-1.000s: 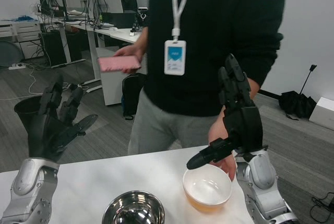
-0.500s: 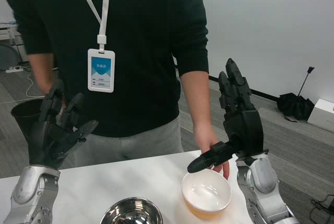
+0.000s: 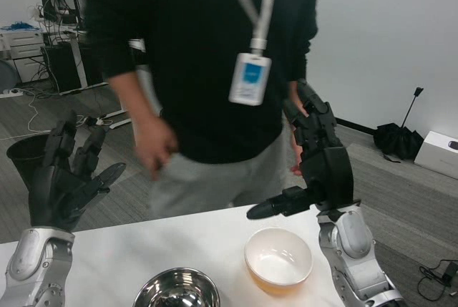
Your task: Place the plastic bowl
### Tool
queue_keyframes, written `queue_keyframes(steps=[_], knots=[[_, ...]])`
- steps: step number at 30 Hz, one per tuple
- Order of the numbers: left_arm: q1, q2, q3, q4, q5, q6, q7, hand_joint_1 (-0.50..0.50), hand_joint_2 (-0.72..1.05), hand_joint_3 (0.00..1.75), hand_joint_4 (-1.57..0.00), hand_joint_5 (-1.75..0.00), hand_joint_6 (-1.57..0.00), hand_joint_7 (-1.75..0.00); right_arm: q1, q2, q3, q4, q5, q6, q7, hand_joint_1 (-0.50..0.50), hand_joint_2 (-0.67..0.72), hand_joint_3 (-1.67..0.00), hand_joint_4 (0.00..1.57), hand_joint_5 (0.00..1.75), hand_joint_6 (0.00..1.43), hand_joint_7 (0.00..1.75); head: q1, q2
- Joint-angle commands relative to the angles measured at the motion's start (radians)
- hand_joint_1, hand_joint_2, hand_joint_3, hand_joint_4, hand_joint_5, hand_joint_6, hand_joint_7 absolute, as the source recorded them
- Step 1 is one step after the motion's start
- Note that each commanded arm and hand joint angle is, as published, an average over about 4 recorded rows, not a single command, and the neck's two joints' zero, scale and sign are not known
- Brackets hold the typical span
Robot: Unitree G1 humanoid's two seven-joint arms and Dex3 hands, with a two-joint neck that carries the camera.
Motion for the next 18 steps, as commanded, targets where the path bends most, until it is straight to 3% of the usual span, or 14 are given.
queue_keyframes(steps=[1, 2, 5, 6, 8, 9, 11, 12, 13, 14, 15, 17, 18], knots=[[-0.017, 0.001, 0.002, 0.017, 0.0, 0.002, 0.002, -0.5, 0.69, 0.0, -0.6, -0.41, 0.0, 0.0, -0.005, -0.005, -0.008, 0.0, 0.005, 0.0, -0.005, -0.1, -0.29, -0.32, 1.38, 1.55, 0.83, 1.61, -0.005, 0.0], [-0.019, 0.0, 0.001, 0.021, 0.0, 0.002, 0.003, -0.5, 0.69, 0.0, -0.6, -0.41, 0.0, 0.0, -0.005, -0.005, -0.008, 0.001, 0.005, -0.001, -0.006, -0.12, -0.26, -0.3, 1.3, 1.58, 0.63, 1.59, -0.006, 0.0], [-0.023, 0.0, -0.001, 0.026, 0.0, 0.002, 0.002, -0.5, 0.69, 0.02, -0.6, -0.41, 0.0, 0.0, -0.006, -0.004, -0.007, 0.006, 0.013, -0.013, -0.008, -0.4, 0.04, -0.18, 0.26, 0.46, 0.01, 0.44, -0.011, 0.002], [-0.023, 0.0, -0.002, 0.028, 0.0, 0.002, 0.001, -0.5, 0.69, 0.02, -0.6, -0.41, 0.0, 0.0, -0.007, -0.004, -0.007, 0.006, 0.019, -0.014, -0.006, -0.46, 0.12, -0.16, 0.0, 0.05, 0.0, 0.07, -0.013, 0.005], [-0.025, 0.0, -0.002, 0.031, 0.0, 0.002, 0.002, -0.5, 0.69, 0.0, -0.6, -0.41, 0.0, 0.0, -0.008, -0.006, -0.004, 0.003, 0.042, -0.004, 0.005, -0.46, 0.19, -0.16, 0.0, 0.0, 0.0, 0.03, -0.017, 0.009], [-0.026, 0.0, -0.003, 0.032, 0.0, 0.002, 0.002, -0.5, 0.69, 0.0, -0.6, -0.41, 0.0, 0.0, -0.006, -0.006, -0.004, 0.003, 0.049, -0.007, -0.007, -0.46, 0.09, -0.16, 0.0, 0.0, 0.0, 0.03, -0.019, 0.012], [-0.028, 0.0, -0.004, 0.035, 0.0, 0.002, 0.001, -0.5, 0.69, 0.0, -0.6, -0.41, 0.0, 0.0, -0.003, -0.005, -0.003, 0.002, 0.058, -0.014, -0.034, -0.27, -0.21, -0.48, 0.69, 0.82, 0.36, 0.72, -0.019, 0.014], [-0.029, 0.0, -0.004, 0.036, 0.0, 0.002, 0.002, -0.5, 0.69, 0.0, -0.6, -0.41, 0.0, 0.0, 0.001, -0.005, -0.003, 0.003, 0.06, -0.024, -0.061, -0.2, -0.37, -0.63, 1.05, 1.24, 0.47, 1.06, -0.017, 0.015], [-0.029, 0.0, -0.005, 0.037, 0.0, 0.002, 0.002, -0.5, 0.69, 0.0, -0.6, -0.41, 0.0, 0.0, 0.002, -0.004, -0.002, 0.005, 0.061, -0.03, -0.074, -0.12, -0.41, -0.79, 1.41, 1.65, 0.59, 1.4, -0.014, 0.015], [-0.03, -0.001, -0.005, 0.037, 0.0, 0.002, 0.002, -0.5, 0.69, 0.0, -0.6, -0.41, 0.0, 0.0, 0.004, -0.004, -0.002, 0.008, 0.064, -0.039, -0.088, -0.22, -0.37, -0.65, 1.13, 1.48, 0.41, 1.12, -0.013, 0.013], [-0.03, -0.001, -0.005, 0.037, 0.0, 0.002, 0.002, -0.5, 0.69, 0.0, -0.6, -0.41, 0.0, 0.0, 0.006, -0.004, -0.001, 0.012, 0.067, -0.048, -0.101, -0.31, -0.3, -0.52, 0.79, 1.14, 0.23, 0.8, -0.014, 0.01], [-0.03, -0.003, -0.005, 0.037, 0.0, 0.002, 0.002, -0.5, 0.69, 0.0, -0.6, -0.41, 0.0, 0.0, 0.006, -0.006, -0.002, 0.011, 0.078, -0.041, -0.075, -0.46, -0.18, -0.24, 0.06, 0.39, 0.0, 0.14, -0.018, 0.004], [-0.031, -0.003, -0.007, 0.037, 0.0, 0.002, 0.002, -0.5, 0.69, 0.0, -0.6, -0.41, 0.0, 0.0, 0.005, -0.009, -0.002, 0.008, 0.082, -0.033, -0.06, -0.46, -0.16, -0.24, 0.0, 0.15, 0.0, 0.07, -0.019, 0.002]])
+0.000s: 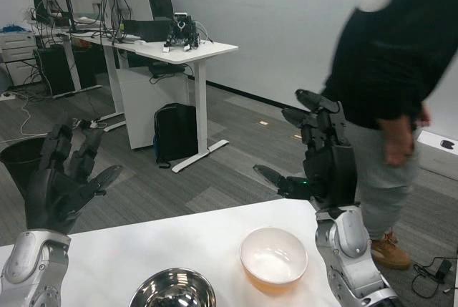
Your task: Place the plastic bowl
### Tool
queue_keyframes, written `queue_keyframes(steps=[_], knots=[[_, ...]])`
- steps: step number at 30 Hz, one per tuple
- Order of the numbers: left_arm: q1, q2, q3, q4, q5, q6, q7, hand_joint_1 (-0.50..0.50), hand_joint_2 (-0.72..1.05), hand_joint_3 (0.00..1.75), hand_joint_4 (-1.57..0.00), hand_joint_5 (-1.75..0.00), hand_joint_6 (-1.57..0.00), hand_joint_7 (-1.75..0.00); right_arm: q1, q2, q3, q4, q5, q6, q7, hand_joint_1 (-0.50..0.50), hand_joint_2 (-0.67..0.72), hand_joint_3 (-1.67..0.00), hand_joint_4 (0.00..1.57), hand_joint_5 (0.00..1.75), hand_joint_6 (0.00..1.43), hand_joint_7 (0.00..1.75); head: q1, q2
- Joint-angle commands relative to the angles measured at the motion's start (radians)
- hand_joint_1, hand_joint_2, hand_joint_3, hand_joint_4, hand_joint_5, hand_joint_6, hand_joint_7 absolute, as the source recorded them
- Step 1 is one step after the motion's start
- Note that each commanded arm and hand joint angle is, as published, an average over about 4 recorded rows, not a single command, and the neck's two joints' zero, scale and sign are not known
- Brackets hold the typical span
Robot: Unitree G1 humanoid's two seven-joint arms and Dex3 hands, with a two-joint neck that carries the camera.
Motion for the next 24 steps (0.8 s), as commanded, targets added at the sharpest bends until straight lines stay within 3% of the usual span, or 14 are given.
queue_keyframes(steps=[1, 3, 5, 7, 11, 12, 13, 16, 17, 18, 19, 21, 22, 24], knots=[[-0.013, -0.001, -0.001, 0.003, 0.0, 0.002, 0.002, -0.5, 0.69, 0.0, -0.6, -0.41, 0.0, 0.0, 0.004, -0.009, -0.007, -0.005, 0.022, 0.005, 0.041, -0.46, -0.16, -0.24, 0.0, 0.07, 0.0, 0.03, -0.004, -0.004], [-0.015, -0.002, -0.003, 0.002, 0.0, 0.002, 0.002, -0.5, 0.69, 0.0, -0.6, -0.41, 0.0, 0.0, 0.002, -0.014, -0.005, -0.007, 0.023, 0.009, 0.047, -0.46, -0.32, -0.4, 0.11, 0.15, 0.0, 0.1, -0.006, 0.0], [-0.016, -0.003, -0.004, 0.002, 0.0, 0.002, 0.002, -0.5, 0.69, 0.0, -0.6, -0.41, 0.0, 0.0, 0.002, -0.014, 0.0, -0.005, 0.025, -0.006, 0.032, -0.41, -0.51, -0.77, 0.82, 0.8, 0.14, 0.72, -0.008, 0.005], [-0.015, -0.004, -0.006, 0.002, 0.0, 0.002, 0.002, -0.5, 0.69, 0.0, -0.6, -0.41, 0.0, 0.0, 0.003, -0.012, 0.007, -0.001, 0.033, -0.028, 0.014, -0.36, -0.48, -0.93, 1.36, 1.38, 0.16, 1.1, -0.01, 0.008], [-0.014, -0.003, -0.005, 0.002, 0.001, 0.002, 0.002, -0.5, 0.69, 0.0, -0.6, -0.41, 0.0, 0.0, 0.003, -0.015, 0.01, -0.006, 0.05, -0.003, 0.05, -0.48, -0.3, -0.44, 0.01, 0.0, 0.0, 0.09, -0.018, 0.001], [-0.014, -0.003, -0.006, 0.002, 0.001, 0.002, 0.002, -0.5, 0.69, 0.0, -0.6, -0.41, 0.0, 0.0, 0.003, -0.016, 0.011, -0.007, 0.051, 0.002, 0.055, -0.48, -0.35, -0.48, 0.01, 0.0, 0.0, 0.07, -0.016, -0.001], [-0.014, -0.003, -0.006, 0.002, 0.001, 0.002, 0.002, -0.5, 0.69, 0.0, -0.6, -0.41, 0.0, 0.0, 0.003, -0.016, 0.013, -0.008, 0.051, 0.005, 0.056, -0.47, -0.43, -0.65, 0.39, 0.34, 0.01, 0.24, -0.014, -0.003], [-0.015, -0.003, -0.009, 0.003, 0.0, 0.002, 0.002, -0.5, 0.69, 0.0, -0.6, -0.41, 0.0, 0.0, 0.003, -0.016, 0.023, -0.006, 0.055, -0.004, 0.04, -0.41, -0.53, -1.17, 1.48, 1.5, 0.35, 1.12, -0.012, -0.012], [-0.015, -0.003, -0.009, 0.003, 0.0, 0.002, 0.002, -0.5, 0.69, 0.02, -0.6, -0.41, 0.0, -0.02, 0.002, -0.017, 0.024, -0.003, 0.059, -0.012, 0.036, -0.4, -0.51, -1.15, 1.47, 1.55, 0.36, 1.15, -0.012, -0.018], [-0.016, -0.004, -0.008, 0.004, 0.0, 0.002, 0.002, -0.5, 0.69, 0.02, -0.6, -0.41, 0.0, -0.02, 0.001, -0.018, 0.025, -0.002, 0.063, -0.017, 0.033, -0.43, -0.48, -1.01, 1.31, 1.33, 0.19, 0.91, -0.011, -0.022], [-0.016, -0.004, -0.007, 0.004, 0.0, 0.002, 0.002, -0.5, 0.69, 0.02, -0.6, -0.41, 0.0, -0.02, 0.0, -0.019, 0.024, -0.002, 0.065, -0.017, 0.034, -0.45, -0.43, -0.85, 1.02, 0.99, 0.03, 0.63, -0.01, -0.028], [-0.016, -0.004, -0.006, 0.006, 0.0, 0.002, 0.002, -0.5, 0.69, 0.0, -0.6, -0.41, 0.0, 0.0, -0.003, -0.022, 0.024, -0.002, 0.069, -0.004, 0.056, -0.48, -0.32, -0.56, 0.29, 0.22, 0.0, 0.24, -0.006, -0.043], [-0.016, -0.004, -0.006, 0.007, 0.0, 0.002, 0.002, -0.5, 0.69, 0.0, -0.6, -0.41, 0.0, 0.0, -0.005, -0.022, 0.025, -0.002, 0.07, 0.004, 0.069, -0.47, -0.24, -0.44, 0.08, 0.05, 0.0, 0.14, -0.005, -0.05], [-0.019, -0.004, -0.007, 0.011, 0.0, 0.002, 0.002, -0.5, 0.69, 0.0, -0.6, -0.41, 0.0, 0.0, -0.011, -0.022, 0.026, -0.004, 0.068, 0.034, 0.114, -0.47, -0.08, -0.26, 0.0, 0.0, 0.0, 0.03, -0.004, -0.057]])
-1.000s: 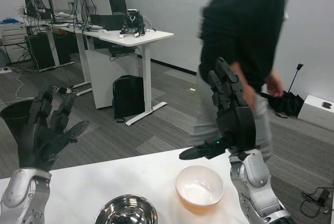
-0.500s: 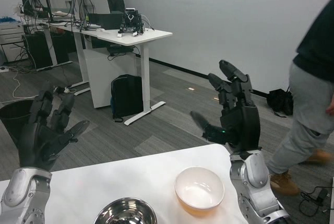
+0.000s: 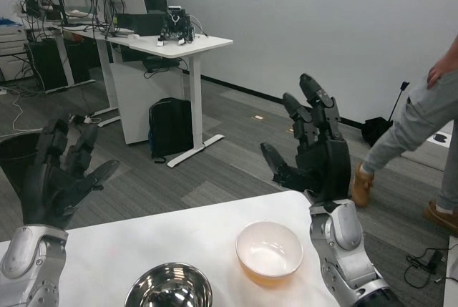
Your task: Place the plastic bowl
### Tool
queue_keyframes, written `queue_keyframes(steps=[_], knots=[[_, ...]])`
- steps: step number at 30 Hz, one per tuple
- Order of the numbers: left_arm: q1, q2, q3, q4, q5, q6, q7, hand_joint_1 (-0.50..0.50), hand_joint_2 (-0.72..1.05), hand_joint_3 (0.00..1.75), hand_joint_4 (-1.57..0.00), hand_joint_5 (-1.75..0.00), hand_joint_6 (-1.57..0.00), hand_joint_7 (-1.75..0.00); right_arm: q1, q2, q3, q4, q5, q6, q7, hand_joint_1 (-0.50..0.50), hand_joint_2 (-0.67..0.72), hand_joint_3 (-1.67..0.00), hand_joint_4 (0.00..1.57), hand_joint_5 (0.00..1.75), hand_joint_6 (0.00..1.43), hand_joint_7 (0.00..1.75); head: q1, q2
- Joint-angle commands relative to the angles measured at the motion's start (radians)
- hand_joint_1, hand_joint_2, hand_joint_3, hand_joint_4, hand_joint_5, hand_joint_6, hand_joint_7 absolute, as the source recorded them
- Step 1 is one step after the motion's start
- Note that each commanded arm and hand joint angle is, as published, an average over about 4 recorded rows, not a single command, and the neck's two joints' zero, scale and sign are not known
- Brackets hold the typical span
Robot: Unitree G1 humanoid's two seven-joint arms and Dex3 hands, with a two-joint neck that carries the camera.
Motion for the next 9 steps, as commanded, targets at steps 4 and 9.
queue_keyframes(steps=[4, 9], knots=[[-0.023, 0.002, -0.001, 0.013, 0.0, 0.002, 0.002, -0.5, 0.69, 0.0, -0.6, -0.41, 0.0, 0.0, -0.023, -0.017, -0.003, -0.02, -0.021, 0.102, 0.125, -0.46, 0.17, -0.16, 0.0, 0.0, 0.0, 0.0, 0.006, -0.017], [-0.025, 0.002, -0.002, 0.014, 0.001, 0.002, 0.001, -0.5, 0.69, 0.0, -0.6, -0.41, 0.0, 0.0, -0.027, -0.02, -0.007, -0.02, -0.042, 0.12, 0.13, -0.46, 0.22, -0.16, 0.0, 0.0, 0.0, 0.0, 0.007, -0.019]])
